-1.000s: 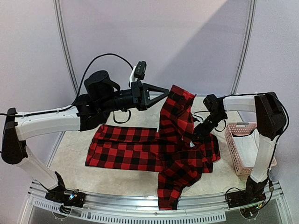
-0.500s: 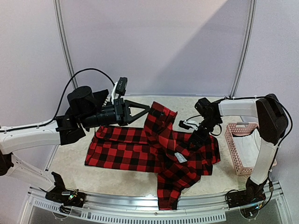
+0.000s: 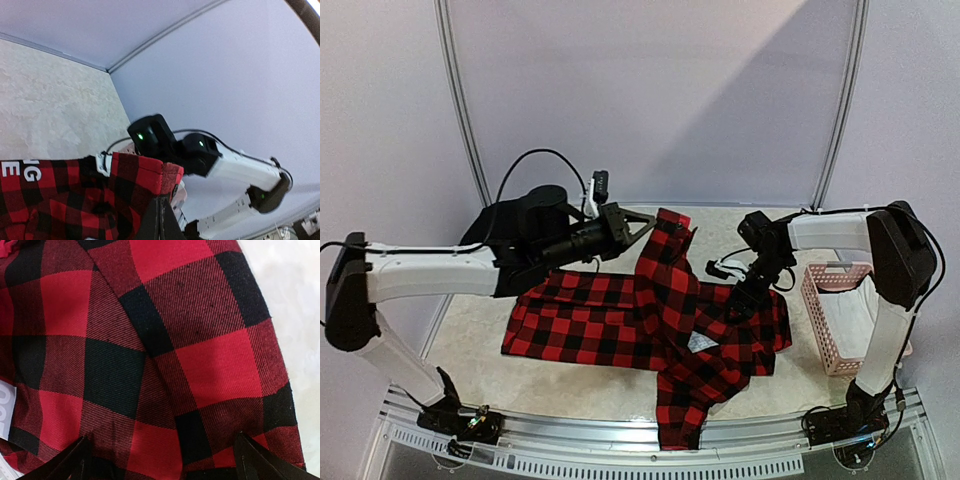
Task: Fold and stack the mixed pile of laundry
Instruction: Adjust the rectangle-folded shirt at the center of the board.
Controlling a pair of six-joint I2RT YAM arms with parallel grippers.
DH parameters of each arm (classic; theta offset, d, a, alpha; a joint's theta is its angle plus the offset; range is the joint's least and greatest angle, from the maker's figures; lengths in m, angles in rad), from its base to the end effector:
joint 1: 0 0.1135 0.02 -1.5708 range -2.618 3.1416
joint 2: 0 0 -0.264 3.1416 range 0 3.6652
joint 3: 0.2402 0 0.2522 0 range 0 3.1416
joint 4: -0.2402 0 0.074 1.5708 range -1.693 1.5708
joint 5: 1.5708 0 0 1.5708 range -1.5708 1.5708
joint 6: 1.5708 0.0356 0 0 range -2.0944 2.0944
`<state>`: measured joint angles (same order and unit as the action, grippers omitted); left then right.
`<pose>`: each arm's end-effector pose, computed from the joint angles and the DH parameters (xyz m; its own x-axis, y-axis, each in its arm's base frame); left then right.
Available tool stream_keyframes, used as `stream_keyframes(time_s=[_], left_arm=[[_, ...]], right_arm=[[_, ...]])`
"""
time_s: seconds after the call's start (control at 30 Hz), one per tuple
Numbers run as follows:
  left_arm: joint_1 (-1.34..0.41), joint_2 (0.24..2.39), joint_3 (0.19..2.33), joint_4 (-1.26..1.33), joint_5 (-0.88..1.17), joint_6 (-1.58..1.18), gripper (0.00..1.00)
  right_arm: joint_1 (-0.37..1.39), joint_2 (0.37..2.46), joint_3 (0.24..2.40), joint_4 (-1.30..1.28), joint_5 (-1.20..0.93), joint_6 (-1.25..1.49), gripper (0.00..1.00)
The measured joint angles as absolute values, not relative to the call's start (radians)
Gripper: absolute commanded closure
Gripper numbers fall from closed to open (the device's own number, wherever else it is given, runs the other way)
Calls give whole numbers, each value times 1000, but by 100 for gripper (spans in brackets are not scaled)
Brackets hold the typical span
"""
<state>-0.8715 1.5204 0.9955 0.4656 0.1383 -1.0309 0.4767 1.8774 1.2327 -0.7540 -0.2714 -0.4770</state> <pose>0.2266 -0.2770 0.2999 -0.7458 -0.4332 -0.5061 0.4025 0.3125 -0.8605 0.3067 0.1691 0.1592 -0.5560 -0.7849 -0.2734 -0.8308 0.5342 0.1560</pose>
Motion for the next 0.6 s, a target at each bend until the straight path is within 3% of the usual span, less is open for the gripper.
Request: stream_keyframes(time_s=[0.27, 0.43, 0.6], left_arm=[[-712, 1902, 1113, 692, 60, -1258, 100], [-639, 1930, 1048, 777, -62, -1335, 100], [-622, 1879, 974, 773, -140, -1356, 91]], right_arm=[[446, 1877, 1233, -756, -277, -475, 1], [424, 1870, 1233, -760, -285, -472, 1], [422, 1852, 1233, -762, -296, -472, 1]])
